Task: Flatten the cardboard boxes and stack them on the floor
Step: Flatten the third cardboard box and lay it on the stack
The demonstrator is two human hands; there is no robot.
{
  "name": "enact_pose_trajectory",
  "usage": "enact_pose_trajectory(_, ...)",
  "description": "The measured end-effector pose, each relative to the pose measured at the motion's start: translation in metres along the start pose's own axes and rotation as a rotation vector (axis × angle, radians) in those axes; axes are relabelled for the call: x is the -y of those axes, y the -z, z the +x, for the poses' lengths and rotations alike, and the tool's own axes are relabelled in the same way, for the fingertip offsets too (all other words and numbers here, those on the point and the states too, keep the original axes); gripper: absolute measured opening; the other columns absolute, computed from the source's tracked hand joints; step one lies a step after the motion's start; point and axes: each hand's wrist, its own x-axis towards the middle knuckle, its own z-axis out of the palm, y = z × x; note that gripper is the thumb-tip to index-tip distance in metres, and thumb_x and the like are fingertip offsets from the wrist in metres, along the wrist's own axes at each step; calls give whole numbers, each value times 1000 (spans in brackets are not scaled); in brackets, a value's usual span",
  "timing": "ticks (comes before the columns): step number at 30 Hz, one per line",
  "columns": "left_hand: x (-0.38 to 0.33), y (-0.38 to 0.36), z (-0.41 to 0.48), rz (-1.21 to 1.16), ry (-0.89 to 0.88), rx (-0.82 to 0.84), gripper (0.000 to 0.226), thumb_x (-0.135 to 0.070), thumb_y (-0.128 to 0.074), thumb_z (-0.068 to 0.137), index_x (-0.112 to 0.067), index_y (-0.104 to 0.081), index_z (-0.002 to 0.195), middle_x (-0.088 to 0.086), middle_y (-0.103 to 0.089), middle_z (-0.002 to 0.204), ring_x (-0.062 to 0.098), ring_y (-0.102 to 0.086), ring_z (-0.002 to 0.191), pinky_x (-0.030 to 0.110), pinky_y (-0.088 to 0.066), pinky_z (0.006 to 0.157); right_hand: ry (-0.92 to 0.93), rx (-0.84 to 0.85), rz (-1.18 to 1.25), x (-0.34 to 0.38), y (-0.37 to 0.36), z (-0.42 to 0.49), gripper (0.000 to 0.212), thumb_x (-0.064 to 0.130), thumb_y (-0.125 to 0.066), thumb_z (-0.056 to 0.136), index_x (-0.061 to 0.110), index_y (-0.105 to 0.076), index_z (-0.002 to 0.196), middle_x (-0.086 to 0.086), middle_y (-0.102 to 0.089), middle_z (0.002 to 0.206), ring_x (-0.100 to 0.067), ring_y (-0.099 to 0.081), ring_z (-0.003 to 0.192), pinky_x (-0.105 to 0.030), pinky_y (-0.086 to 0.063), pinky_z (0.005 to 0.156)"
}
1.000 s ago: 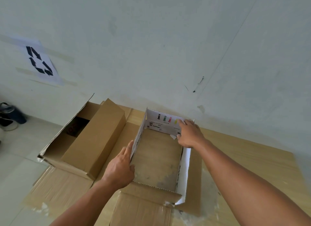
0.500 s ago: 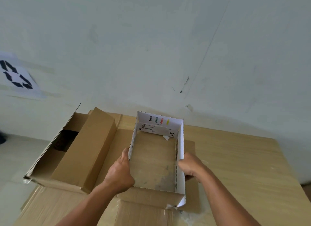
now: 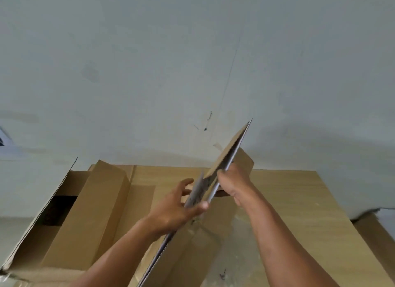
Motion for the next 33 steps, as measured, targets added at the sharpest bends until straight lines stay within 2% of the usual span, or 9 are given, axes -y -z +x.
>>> enact_pose_trajectory(3, -7, -12, 6, 217, -89, 22, 98, -69, -75, 68, -48, -21, 146, -18, -56, 129, 12, -58, 114, 34, -51, 95, -10, 26, 173, 9, -11, -8, 18, 9, -45, 90, 4, -63, 91, -22, -68, 98, -33, -69, 86, -41, -63, 60)
enact_pose_trajectory(7, -10, -20, 11, 299, -112, -59, 71, -15, -60, 91, -42, -27, 148, -11, -61, 101, 12, -62, 83, 12, -45, 61, -13, 159, 314, 8, -12, -9, 17, 15, -48, 90, 16, -57, 104, -9, -60, 104, -26, -62, 95, -48, -62, 73)
enact_pose_trajectory(9, -9, -14, 12, 168, -82, -112, 60, -6, -53, 92, -45, -46, 137, -14, -67, 102, 9, -66, 86, 11, -51, 65, -12, 215, 453, -4, -7, -4, 27, 18, -48, 93, 23, -56, 118, -5, -58, 118, -23, -59, 106, -47, -61, 81)
enact_pose_trajectory(12, -11, 0, 9, -23, -34, -132, 48, -7, -57, 94, -53, -60, 108, -14, -75, 95, 7, -71, 85, 34, -61, 79, -80, 64, 444, -40, 2, 9, 42, 21, -44, 97, 23, -47, 139, -4, -55, 129, -21, -56, 112, -43, -57, 90)
enact_pose_trajectory(15, -18, 14, 6, -217, -84, -20, 38, -1, -57, 96, -32, -65, 116, 0, -77, 102, 22, -74, 92, 46, -60, 83, -229, -68, 372, -84, 11, 17, 43, 31, -40, 99, 16, -50, 138, -6, -54, 135, -25, -53, 116, -46, -47, 102)
enact_pose_trajectory(22, -34, 28, 18, -430, -160, 236, 41, -3, -70, 78, -7, -68, 119, 22, -72, 112, 37, -71, 95, 43, -59, 80, -472, -59, 1055, -153, 48, 10, 48, 39, -35, 98, 11, -63, 126, -18, -70, 113, -35, -65, 105, -48, -50, 93)
enact_pose_trajectory(28, -19, 3, 40, -465, -182, 123, 36, -4, -74, 71, -2, -71, 107, 24, -72, 102, 36, -71, 87, 45, -57, 80, -444, 55, 1200, -182, 70, -4, 52, 40, -40, 88, 7, -79, 84, -20, -74, 89, -38, -72, 77, -51, -53, 82)
enact_pose_trajectory(31, -9, -6, 50, -469, -143, 26, 35, -7, -75, 71, -12, -75, 105, 20, -75, 104, 35, -73, 90, 41, -59, 76, -416, 84, 1231, -190, 83, -5, 52, 45, -41, 91, 7, -75, 101, -21, -74, 98, -40, -72, 83, -52, -55, 81)
enact_pose_trajectory(33, 0, -14, 55, -483, -107, -23, 36, -8, -75, 70, -15, -75, 105, 16, -76, 103, 33, -74, 89, 36, -60, 70, -417, 119, 1238, -196, 90, -2, 65, 57, -39, 93, 6, -71, 117, -23, -69, 116, -42, -68, 102, -55, -48, 96)
